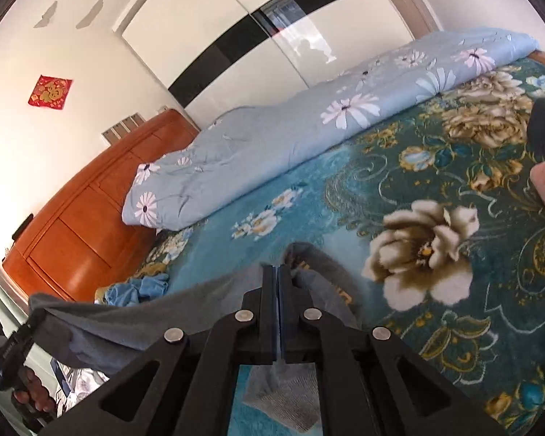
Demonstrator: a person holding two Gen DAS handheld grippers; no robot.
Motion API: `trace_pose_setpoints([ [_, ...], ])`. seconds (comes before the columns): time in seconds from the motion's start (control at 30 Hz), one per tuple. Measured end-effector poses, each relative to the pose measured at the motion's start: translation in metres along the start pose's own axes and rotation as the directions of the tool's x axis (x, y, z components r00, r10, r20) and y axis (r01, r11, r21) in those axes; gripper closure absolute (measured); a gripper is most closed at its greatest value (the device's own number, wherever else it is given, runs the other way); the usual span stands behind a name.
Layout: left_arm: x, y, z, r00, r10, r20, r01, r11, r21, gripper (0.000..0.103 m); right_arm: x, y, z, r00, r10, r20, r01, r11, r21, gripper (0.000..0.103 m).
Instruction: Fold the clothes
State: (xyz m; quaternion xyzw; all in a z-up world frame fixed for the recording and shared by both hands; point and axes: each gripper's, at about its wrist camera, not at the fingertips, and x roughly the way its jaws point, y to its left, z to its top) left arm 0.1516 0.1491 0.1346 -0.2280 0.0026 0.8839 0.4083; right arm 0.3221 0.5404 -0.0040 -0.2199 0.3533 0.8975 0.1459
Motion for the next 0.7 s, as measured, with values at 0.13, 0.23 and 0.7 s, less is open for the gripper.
trace_pose_setpoints([
  [0.13,-0.01,0.02,0.017,0.999,0.047,0.026,-0.046,0.999,-0.025,0.086,0.032,-0.002,-0.021,0.994,-0.011,-0.106,0.008,1.0,-0.024,0.098],
  [0.23,-0.016,0.032,0.024,0.996,0.082,0.044,-0.081,0.996,-0.034,0.086,0.058,-0.003,-0.025,0.988,0.014,-0.154,-0.015,1.0,-0.002,0.068],
  [0.7,-0.039,0.039,0.035,0.99,0.121,0.075,-0.12,0.992,-0.027,0.086,0.117,-0.019,-0.018,0.967,0.216,-0.134,-0.155,0.92,0.361,0.088],
])
